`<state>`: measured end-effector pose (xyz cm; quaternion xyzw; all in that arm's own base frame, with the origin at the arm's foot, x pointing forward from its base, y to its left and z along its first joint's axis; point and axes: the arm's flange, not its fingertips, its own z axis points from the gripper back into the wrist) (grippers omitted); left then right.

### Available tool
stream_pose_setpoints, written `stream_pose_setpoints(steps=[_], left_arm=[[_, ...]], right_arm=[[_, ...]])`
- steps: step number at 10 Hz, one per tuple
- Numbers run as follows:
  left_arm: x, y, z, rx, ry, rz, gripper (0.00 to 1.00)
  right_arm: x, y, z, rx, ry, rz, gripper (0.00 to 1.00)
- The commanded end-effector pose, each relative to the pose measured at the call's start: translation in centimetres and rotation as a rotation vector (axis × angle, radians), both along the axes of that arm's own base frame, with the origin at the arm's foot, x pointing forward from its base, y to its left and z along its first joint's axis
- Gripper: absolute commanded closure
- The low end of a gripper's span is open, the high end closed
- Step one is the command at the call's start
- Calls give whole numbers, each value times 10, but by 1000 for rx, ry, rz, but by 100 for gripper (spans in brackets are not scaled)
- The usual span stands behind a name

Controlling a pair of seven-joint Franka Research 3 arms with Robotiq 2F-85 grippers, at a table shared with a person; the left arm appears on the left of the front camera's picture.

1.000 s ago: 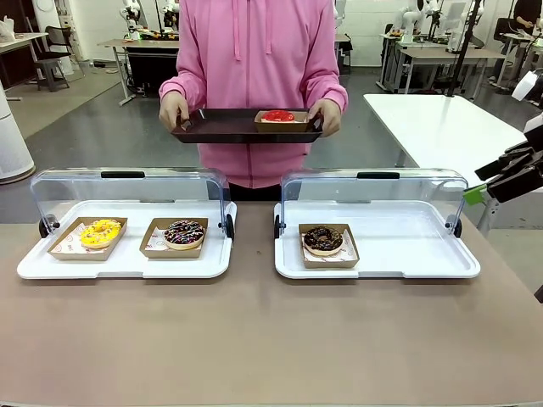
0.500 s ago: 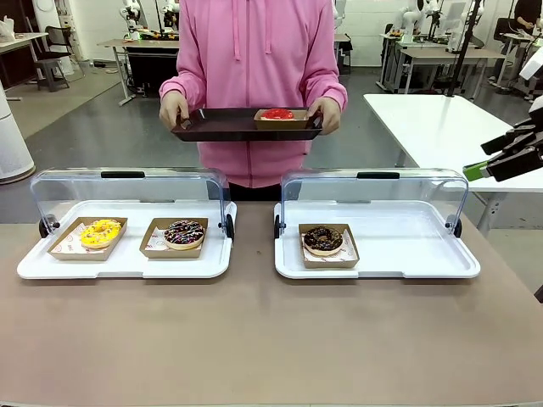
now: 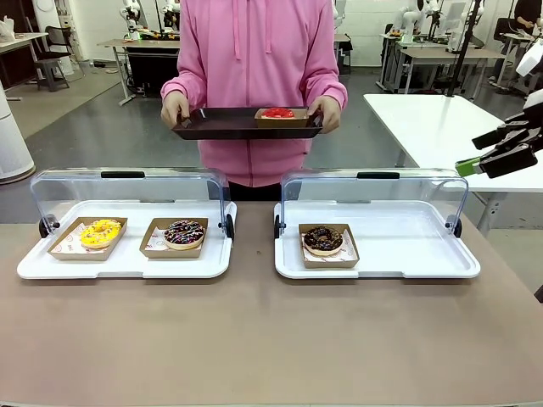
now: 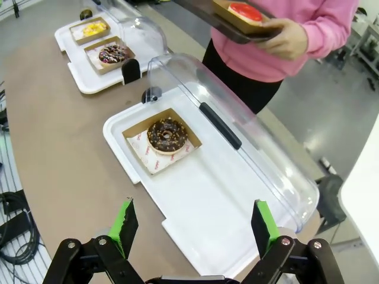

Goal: Provide the desired donut to the person.
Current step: Pick up and lift the Paper togo box containing the Donut pointed at by the person.

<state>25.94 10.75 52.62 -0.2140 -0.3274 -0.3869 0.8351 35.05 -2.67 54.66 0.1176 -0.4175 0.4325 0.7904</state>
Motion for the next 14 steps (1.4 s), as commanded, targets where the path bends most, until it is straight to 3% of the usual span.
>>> stream_pose_setpoints(steps=[1,2,3,14], left_arm=[[0,2,-1,-9,-12,-20,0],[0,2,-1,-9,-12,-20,0],[0,2,-1,-9,-12,-20,0],[0,2,-1,-9,-12,-20,0]], right_arm=[[-17,6,-23,32,-46,-35,0],[-17,16,-24,1,-22,-22,0],[1,-1,1,1,-12,-8,0],[1,-1,1,1,-12,-8,0]])
